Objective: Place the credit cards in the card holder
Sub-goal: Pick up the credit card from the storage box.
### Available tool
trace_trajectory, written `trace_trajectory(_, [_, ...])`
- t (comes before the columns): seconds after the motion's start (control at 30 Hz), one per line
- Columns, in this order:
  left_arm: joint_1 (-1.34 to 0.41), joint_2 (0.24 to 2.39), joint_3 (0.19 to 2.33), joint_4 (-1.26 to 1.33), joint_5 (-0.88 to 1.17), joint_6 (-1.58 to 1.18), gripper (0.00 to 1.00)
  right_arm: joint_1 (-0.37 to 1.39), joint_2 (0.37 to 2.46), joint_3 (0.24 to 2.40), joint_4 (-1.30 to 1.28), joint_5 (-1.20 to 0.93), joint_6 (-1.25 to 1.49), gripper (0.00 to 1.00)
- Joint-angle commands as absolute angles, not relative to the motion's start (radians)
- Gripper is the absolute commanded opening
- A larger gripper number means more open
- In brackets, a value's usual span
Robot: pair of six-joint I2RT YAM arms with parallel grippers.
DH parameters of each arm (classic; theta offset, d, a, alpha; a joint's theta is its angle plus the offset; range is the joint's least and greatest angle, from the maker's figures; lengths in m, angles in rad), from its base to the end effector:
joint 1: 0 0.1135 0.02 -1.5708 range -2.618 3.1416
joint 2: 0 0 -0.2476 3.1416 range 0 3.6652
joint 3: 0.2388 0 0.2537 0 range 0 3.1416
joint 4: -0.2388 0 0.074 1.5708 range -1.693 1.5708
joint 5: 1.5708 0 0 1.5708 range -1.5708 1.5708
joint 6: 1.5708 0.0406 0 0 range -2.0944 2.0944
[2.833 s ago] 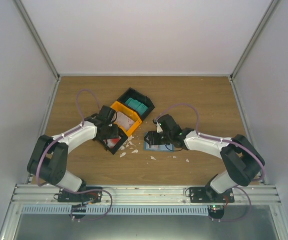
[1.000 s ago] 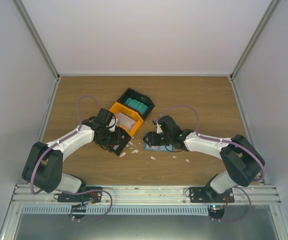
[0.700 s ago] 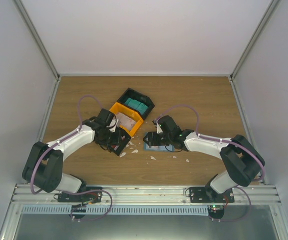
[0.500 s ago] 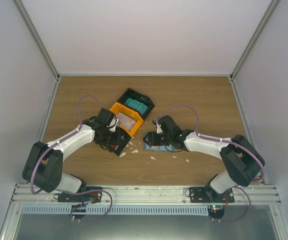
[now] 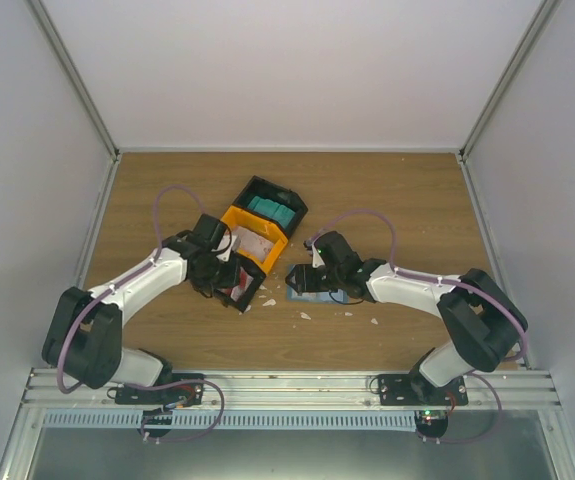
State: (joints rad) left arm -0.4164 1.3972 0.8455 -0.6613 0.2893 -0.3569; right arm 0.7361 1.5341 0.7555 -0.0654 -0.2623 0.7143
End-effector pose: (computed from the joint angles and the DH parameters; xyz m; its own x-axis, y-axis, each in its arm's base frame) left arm 0.2314 -0.1150 0.1735 -0.9700 0.0629 -0.2348 0.1496 0.9158 -0.3727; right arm 0.2181 0.2118 0.1459 -0.9269 0.0140 -0.3751 -0.2236 0.7821 0.5817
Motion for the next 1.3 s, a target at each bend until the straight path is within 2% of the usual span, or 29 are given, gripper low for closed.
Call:
trace_trajectory(0.0, [-0.424, 1.356, 0.887, -0.679, 0.242, -0.352, 0.04, 0.746, 1.536, 0.771, -0.044, -0.266, 0.709, 0.53])
trace_trajectory(0.1, [-0.424, 1.327, 0.894, -0.684, 0.173, -0.367, 0.0, 0.747, 1.53, 0.771, -0.031, -0.276, 0.707, 0.54])
trace_trajectory(0.33, [-0.421, 1.257, 0.892, -0.682, 0.096, -0.399, 0.0, 0.746, 1.518, 0.769, 0.058, -0.358, 0.7, 0.58])
trace_trajectory(0.47, [-0.413, 1.2, 0.904, -0.688, 0.09, -0.405, 0.0, 0.749, 1.493, 0.756, 0.173, -0.459, 0.711, 0.66])
trace_trajectory(0.6, [-0.39, 1.15, 0.94, -0.684, 0.224, -0.398, 0.0, 0.752, 1.476, 0.754, 0.31, -0.555, 0.732, 0.73])
trace_trajectory(0.83, [-0.339, 1.084, 1.016, -0.63, 0.524, -0.427, 0.0, 0.751, 1.478, 0.79, 0.455, -0.642, 0.796, 0.79])
trace_trajectory(1.1, [-0.268, 1.04, 1.023, -0.525, 0.815, -0.517, 0.0, 0.752, 1.499, 0.814, 0.64, -0.748, 0.928, 0.76])
trace_trajectory(1.27, [-0.252, 1.031, 1.014, -0.492, 0.901, -0.551, 0.0, 0.749, 1.504, 0.817, 0.735, -0.778, 1.002, 0.63])
